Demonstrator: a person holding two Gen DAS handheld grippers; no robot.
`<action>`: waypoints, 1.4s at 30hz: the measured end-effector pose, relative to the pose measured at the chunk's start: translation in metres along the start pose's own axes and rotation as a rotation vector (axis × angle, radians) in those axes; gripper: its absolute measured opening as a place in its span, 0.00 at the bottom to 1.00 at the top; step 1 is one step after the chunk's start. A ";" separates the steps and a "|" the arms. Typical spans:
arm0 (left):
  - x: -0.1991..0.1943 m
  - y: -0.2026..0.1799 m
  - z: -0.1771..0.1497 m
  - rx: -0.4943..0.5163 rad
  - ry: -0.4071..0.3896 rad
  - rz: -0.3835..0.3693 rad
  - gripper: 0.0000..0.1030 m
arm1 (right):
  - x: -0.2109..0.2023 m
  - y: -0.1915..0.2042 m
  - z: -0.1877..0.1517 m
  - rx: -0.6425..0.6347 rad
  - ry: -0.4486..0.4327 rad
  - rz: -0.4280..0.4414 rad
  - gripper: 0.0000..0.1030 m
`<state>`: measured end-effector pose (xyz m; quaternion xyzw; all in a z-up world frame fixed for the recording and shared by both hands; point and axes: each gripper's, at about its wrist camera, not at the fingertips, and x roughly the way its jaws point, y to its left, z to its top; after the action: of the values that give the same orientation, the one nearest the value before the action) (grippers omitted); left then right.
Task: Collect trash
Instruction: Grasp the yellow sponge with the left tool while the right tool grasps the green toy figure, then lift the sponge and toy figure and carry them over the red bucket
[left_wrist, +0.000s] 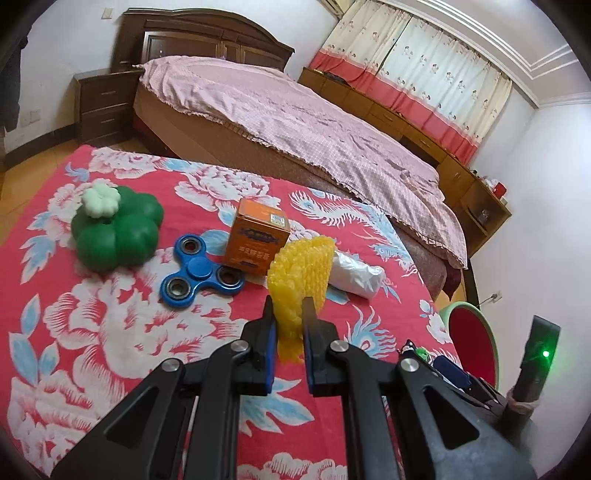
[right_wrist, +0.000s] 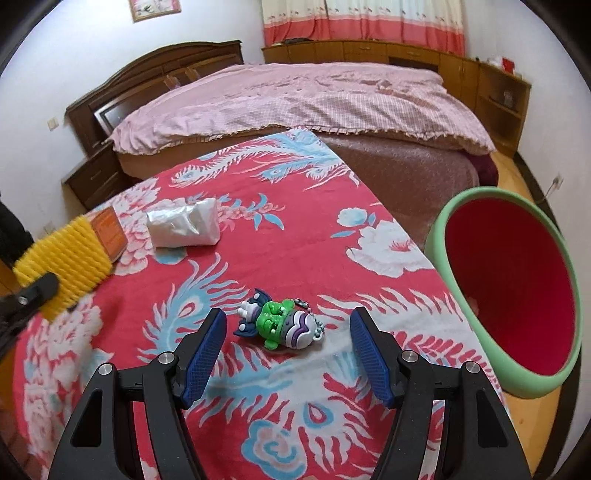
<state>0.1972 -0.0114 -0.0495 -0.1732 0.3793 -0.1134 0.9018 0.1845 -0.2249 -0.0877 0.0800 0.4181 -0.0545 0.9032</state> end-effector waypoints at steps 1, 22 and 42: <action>-0.002 0.000 -0.001 -0.002 -0.001 0.000 0.11 | 0.000 0.000 0.000 -0.005 0.000 -0.014 0.53; -0.040 -0.020 -0.026 0.016 -0.005 -0.029 0.11 | -0.066 -0.029 -0.026 0.067 -0.041 0.110 0.34; -0.052 -0.106 -0.033 0.142 0.018 -0.147 0.11 | -0.138 -0.093 -0.030 0.165 -0.179 0.079 0.34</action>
<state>0.1297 -0.0980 0.0047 -0.1352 0.3649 -0.2073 0.8976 0.0576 -0.3062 -0.0102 0.1650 0.3266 -0.0601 0.9287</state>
